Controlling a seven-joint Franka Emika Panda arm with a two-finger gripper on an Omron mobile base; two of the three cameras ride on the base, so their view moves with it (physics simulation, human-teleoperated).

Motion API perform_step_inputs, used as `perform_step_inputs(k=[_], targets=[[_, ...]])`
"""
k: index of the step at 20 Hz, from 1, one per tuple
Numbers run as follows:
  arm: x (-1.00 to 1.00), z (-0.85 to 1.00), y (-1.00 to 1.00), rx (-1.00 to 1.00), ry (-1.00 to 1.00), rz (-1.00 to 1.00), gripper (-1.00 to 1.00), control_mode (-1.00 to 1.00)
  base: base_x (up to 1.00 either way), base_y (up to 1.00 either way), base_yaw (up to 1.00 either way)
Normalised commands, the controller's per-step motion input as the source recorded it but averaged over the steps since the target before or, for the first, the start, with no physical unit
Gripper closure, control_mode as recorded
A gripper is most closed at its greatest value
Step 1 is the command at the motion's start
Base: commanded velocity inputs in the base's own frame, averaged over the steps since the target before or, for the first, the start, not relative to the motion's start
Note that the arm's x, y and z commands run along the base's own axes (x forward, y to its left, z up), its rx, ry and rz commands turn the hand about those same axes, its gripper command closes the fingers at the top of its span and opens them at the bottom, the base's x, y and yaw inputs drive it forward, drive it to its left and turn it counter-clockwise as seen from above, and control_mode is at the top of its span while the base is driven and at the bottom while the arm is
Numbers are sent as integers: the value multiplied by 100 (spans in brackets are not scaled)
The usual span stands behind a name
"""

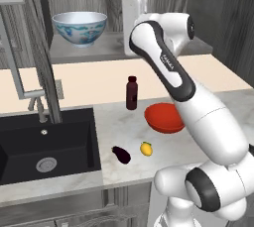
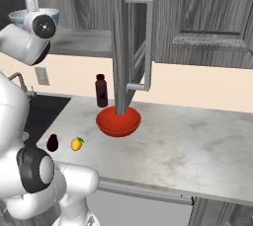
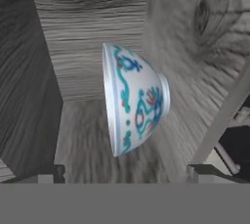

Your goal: Pick both bowls and place them on the counter. Then place the lemon in one bowl and place the eggplant in the other bowl.

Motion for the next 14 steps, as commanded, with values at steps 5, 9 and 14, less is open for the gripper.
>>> perform_step_inputs(k=[5,9,14], targets=[[37,-7,15,0,2,3,-100,-100,0,0,0],[46,-3,27,0,0,5,-100,-100,0,0,0],[29,-9,23,0,0,7,-100,-100,0,0,0]])
